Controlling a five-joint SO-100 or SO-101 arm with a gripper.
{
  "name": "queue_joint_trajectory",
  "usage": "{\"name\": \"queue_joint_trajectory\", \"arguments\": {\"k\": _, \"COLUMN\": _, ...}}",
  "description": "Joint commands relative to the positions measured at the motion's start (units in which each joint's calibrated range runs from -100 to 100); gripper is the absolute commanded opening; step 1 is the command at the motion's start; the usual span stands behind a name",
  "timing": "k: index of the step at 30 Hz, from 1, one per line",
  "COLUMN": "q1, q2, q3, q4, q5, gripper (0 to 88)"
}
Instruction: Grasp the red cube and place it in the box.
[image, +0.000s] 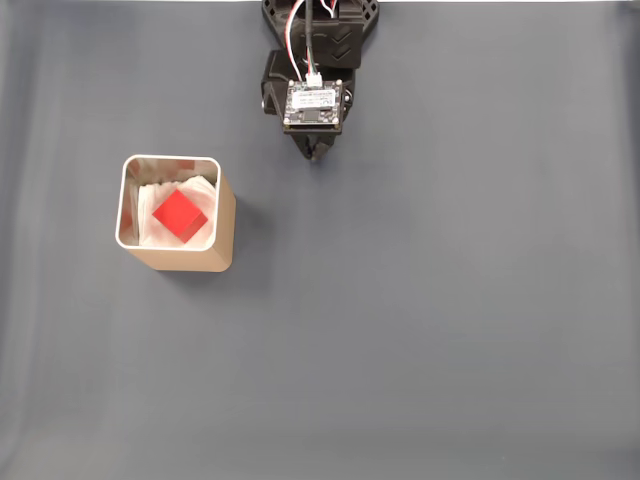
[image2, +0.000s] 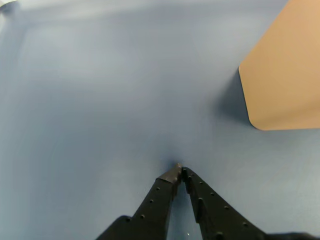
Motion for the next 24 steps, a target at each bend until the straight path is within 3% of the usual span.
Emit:
{"name": "queue_joint_trajectory", "arguments": {"k": 1, "q1": -1.3, "q2": -0.6, "q3": 0.9, "q4": 3.4, "q5": 0.7, "gripper": 0.2}}
{"name": "queue_joint_trajectory", "arguments": {"k": 24, "q1": -2.3, "q2": -0.7, "q3": 0.9, "q4": 15.5, "q5": 1.9, "gripper": 0.8}}
